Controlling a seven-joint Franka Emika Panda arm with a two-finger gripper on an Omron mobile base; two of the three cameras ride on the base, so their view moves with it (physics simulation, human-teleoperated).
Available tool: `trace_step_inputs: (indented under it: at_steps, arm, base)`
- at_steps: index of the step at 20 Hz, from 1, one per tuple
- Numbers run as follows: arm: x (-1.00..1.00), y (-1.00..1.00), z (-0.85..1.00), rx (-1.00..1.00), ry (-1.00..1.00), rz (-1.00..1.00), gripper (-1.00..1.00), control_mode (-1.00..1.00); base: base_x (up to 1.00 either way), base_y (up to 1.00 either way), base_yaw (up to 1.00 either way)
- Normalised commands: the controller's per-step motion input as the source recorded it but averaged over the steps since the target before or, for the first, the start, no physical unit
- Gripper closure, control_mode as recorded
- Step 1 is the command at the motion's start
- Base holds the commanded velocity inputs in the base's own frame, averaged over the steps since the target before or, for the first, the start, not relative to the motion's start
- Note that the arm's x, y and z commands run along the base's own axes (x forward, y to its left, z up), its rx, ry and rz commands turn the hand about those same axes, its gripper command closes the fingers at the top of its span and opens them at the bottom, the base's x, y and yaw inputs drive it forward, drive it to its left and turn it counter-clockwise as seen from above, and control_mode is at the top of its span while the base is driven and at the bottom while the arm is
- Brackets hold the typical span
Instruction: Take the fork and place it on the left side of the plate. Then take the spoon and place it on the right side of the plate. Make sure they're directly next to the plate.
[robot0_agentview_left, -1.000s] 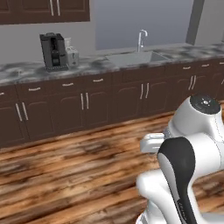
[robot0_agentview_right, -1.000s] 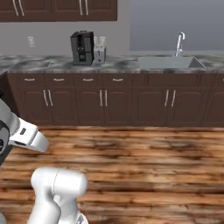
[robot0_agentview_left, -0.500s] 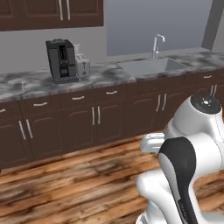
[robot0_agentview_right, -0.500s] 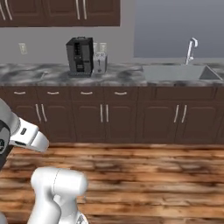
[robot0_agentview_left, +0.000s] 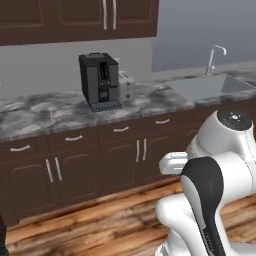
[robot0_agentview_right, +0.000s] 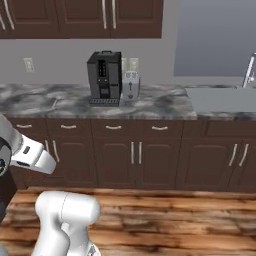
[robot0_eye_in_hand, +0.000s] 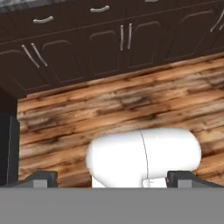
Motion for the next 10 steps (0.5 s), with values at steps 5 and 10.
trace_step_inputs:
  at_steps: [5, 10]
  arm:
    - [0.00, 0.00, 0.00, 0.00, 0.00, 0.00, -1.00, 1.00]
    - [0.00, 0.00, 0.00, 0.00, 0.00, 0.00, -1.00, 1.00]
  base:
    - [0.93, 0.59, 0.13]
    - [0.74, 0.50, 0.16]
